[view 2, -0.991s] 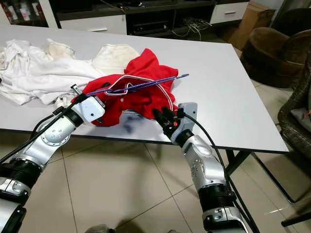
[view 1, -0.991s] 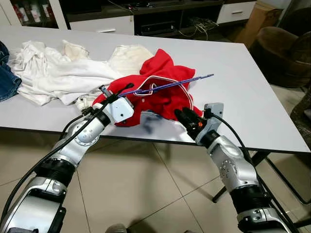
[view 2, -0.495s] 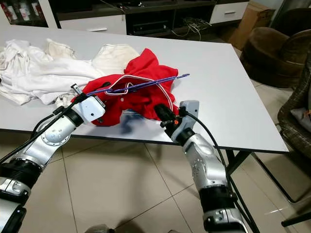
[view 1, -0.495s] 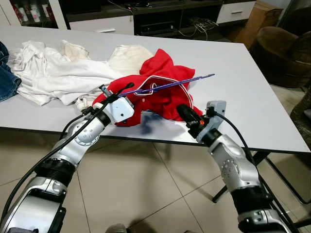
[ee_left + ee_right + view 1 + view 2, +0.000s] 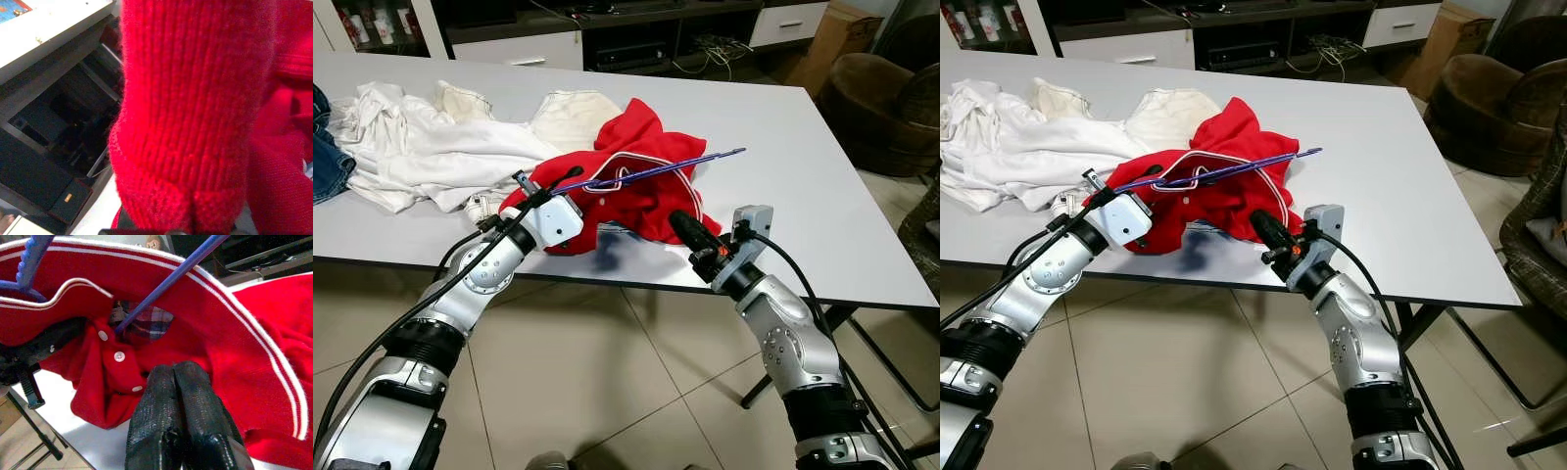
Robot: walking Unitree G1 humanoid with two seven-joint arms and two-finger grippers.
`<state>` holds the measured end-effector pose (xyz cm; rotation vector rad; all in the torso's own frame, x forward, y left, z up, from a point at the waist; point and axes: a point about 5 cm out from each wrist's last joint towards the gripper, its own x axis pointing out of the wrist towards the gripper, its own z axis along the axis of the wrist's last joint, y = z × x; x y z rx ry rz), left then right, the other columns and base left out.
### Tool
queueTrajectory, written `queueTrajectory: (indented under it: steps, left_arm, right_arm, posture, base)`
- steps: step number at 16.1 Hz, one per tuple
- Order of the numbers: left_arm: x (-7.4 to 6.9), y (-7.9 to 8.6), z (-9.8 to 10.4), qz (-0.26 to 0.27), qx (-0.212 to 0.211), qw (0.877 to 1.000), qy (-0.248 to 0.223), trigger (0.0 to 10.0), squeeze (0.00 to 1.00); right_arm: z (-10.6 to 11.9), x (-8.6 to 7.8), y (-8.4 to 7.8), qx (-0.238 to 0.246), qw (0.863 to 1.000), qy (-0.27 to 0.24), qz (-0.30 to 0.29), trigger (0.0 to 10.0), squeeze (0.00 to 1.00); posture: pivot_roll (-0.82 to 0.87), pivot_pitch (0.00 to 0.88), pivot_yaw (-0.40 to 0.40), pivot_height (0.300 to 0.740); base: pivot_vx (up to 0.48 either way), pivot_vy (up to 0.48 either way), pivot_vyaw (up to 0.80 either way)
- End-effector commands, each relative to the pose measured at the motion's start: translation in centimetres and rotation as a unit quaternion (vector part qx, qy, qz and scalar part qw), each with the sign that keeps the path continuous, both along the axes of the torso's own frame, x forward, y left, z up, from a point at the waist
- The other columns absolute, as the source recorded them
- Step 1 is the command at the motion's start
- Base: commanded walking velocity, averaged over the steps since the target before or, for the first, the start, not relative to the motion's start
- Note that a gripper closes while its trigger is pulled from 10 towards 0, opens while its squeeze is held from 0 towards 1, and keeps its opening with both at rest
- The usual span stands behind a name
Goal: Hang hanger
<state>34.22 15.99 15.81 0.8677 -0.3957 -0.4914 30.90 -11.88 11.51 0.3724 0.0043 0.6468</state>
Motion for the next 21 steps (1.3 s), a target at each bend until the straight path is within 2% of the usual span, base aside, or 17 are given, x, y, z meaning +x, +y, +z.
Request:
queueTrajectory:
  steps: [1, 2, 3, 4, 5, 9, 12, 14, 21]
  left_arm:
    - [-0.1, -0.3, 0.7, -0.008, -0.003, 1.0, -0.018, 0.0, 0.0]
    - [-0.1, -0.3, 0.7, -0.009, -0.004, 1.0, -0.019, 0.0, 0.0]
    - [-0.1, -0.3, 0.7, -0.01, -0.005, 1.0, -0.02, 0.0, 0.0]
    - [-0.2, -0.4, 0.7, -0.013, -0.007, 1.0, -0.022, 0.0, 0.0]
    - [-0.4, -0.4, 0.6, -0.019, -0.011, 1.0, -0.023, 0.0, 0.0]
    - [-0.5, -0.3, 0.6, -0.019, -0.011, 0.999, -0.023, 0.0, 0.0]
    - [-0.6, -0.2, 1.2, -0.024, -0.016, 0.999, -0.038, 0.0, 0.0]
    - [-0.7, -0.4, 2.6, -0.036, -0.032, 0.997, -0.068, 0.0, 0.0]
    - [-0.9, -0.1, 3.4, -0.043, -0.033, 0.995, -0.082, 0.0, 0.0]
  right_arm:
    - [0.0, 0.2, -0.6, -0.009, 1.0, -0.004, -0.02, 0.0, 0.0]
    - [-0.4, 0.6, -1.1, -0.033, 0.998, 0.007, -0.054, 0.0, 0.0]
    - [-0.6, 1.0, -1.9, -0.056, 0.994, 0.007, -0.092, 1.7, 0.0]
    - [-0.3, 1.4, -2.6, -0.061, 0.99, -0.001, -0.123, 10.0, 1.0]
    - [0.5, 1.6, -3.3, -0.058, 0.988, -0.023, -0.14, 10.0, 1.0]
    - [1.4, 1.8, -4.1, -0.061, 0.987, -0.051, -0.138, 10.0, 1.0]
    - [1.6, 1.4, -3.3, -0.06, 0.994, -0.063, -0.066, 10.0, 1.0]
    - [1.9, 1.3, -2.4, -0.08, 0.992, -0.089, -0.031, 10.0, 0.0]
    - [1.5, 2.0, -1.5, -0.134, 0.985, -0.107, -0.03, 10.0, 0.0]
  posture:
    - [0.1, 0.0, -0.037, 0.74]
    - [0.1, 0.0, -0.04, 0.74]
    - [0.1, 0.0, -0.04, 0.74]
    - [0.1, 0.002, -0.04, 0.74]
    - [0.1, 0.003, -0.04, 0.74]
    - [0.1, 0.004, -0.04, 0.74]
    - [0.11, 0.004, -0.04, 0.74]
    - [0.11, 0.004, -0.04, 0.74]
    - [0.12, 0.002, -0.041, 0.74]
  base:
    - [0.0, 0.0, 0.0]
    - [0.0, 0.0, 0.0]
    - [0.0, 0.0, 0.0]
    - [0.0, 0.0, 0.0]
    - [0.0, 0.0, 0.0]
    - [0.0, 0.0, 0.0]
    - [0.0, 0.0, 0.0]
    - [0.0, 0.0, 0.0]
    - [0.0, 0.0, 0.0]
